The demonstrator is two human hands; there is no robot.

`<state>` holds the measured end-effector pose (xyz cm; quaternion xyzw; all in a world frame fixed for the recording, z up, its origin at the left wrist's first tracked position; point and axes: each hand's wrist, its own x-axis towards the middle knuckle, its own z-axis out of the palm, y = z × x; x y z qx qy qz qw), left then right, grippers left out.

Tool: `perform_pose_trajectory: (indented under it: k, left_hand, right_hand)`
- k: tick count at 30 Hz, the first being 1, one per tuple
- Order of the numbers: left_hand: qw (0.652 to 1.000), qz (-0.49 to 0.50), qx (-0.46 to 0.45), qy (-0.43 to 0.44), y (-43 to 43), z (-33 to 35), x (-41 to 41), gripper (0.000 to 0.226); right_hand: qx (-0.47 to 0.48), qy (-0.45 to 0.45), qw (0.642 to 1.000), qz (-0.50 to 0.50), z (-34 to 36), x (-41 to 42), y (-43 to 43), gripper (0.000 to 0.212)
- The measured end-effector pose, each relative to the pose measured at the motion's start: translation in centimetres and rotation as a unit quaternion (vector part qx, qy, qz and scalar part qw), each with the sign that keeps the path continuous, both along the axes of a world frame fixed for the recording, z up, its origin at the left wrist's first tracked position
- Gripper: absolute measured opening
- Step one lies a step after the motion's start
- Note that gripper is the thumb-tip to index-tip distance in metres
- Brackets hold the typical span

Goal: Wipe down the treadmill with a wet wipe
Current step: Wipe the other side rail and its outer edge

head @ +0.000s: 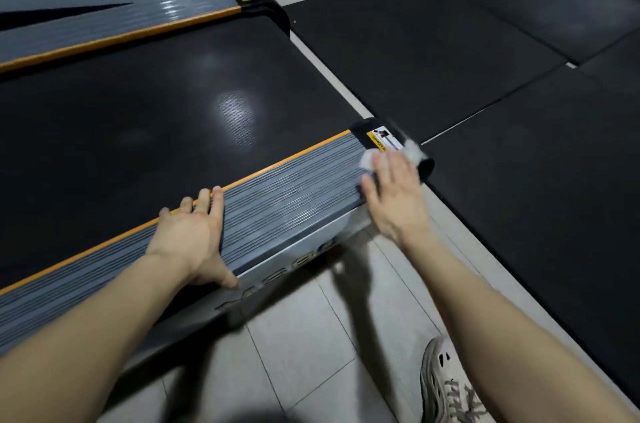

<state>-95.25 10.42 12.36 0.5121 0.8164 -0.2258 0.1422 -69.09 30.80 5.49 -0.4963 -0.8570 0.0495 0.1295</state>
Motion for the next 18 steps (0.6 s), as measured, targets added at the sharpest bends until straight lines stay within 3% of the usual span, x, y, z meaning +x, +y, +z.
perform_pose_trajectory:
  k: [2,3,4,6,8,10,12,15,16,18]
  left_hand:
    - [1.000,0.001,-0.002,0.000,0.1,-0.1,0.0,0.183]
    - [1.000,0.003,-0.001,0.004,0.1,-0.2,0.0,0.184]
    - [1.000,0.003,0.002,0.007,0.0,-0.2,0.0,0.184]
    - [1.000,0.003,0.006,0.010,-0.2,-0.5,-0.1,0.184]
    - [1.000,0.002,0.011,0.011,-0.3,-0.6,0.0,0.184]
    - [1.000,0.002,0.014,0.003,-0.3,-0.5,-0.1,0.183]
    - [1.000,0.003,0.014,-0.004,-0.3,-0.4,0.0,0.184]
    - [1.000,-0.004,0.019,-0.007,-0.4,-0.2,0.0,0.184]
    - [1.000,-0.005,0.023,-0.006,-0.4,-0.1,-0.1,0.184]
    - [0.999,-0.003,0.035,-0.008,-0.8,0.2,-0.1,0.181]
  right_hand:
    - [-0.039,0.015,0.998,-0.052,0.4,-2.0,-1.1,0.086]
    - [-0.040,0.019,0.999,-0.010,0.4,-3.8,-3.4,0.085]
    - [-0.036,0.014,0.996,0.084,0.4,-5.4,-6.5,0.082]
    - [-0.016,-0.007,0.953,0.303,0.0,-7.5,-12.8,0.075]
    - [0.014,-0.020,0.924,0.380,-0.2,-7.2,-14.2,0.070]
    - [0.023,0.008,0.950,0.311,-0.8,-5.4,-10.6,0.065]
    - [0.038,0.000,0.984,0.172,-0.9,-2.5,-6.2,0.065]
    - [-0.012,0.038,0.999,0.004,-0.6,-2.4,-5.9,0.072]
    - [-0.023,0.051,0.998,0.005,-0.5,-4.0,-8.2,0.074]
    - [-0.038,0.046,0.989,0.136,-0.3,-6.9,-14.0,0.074]
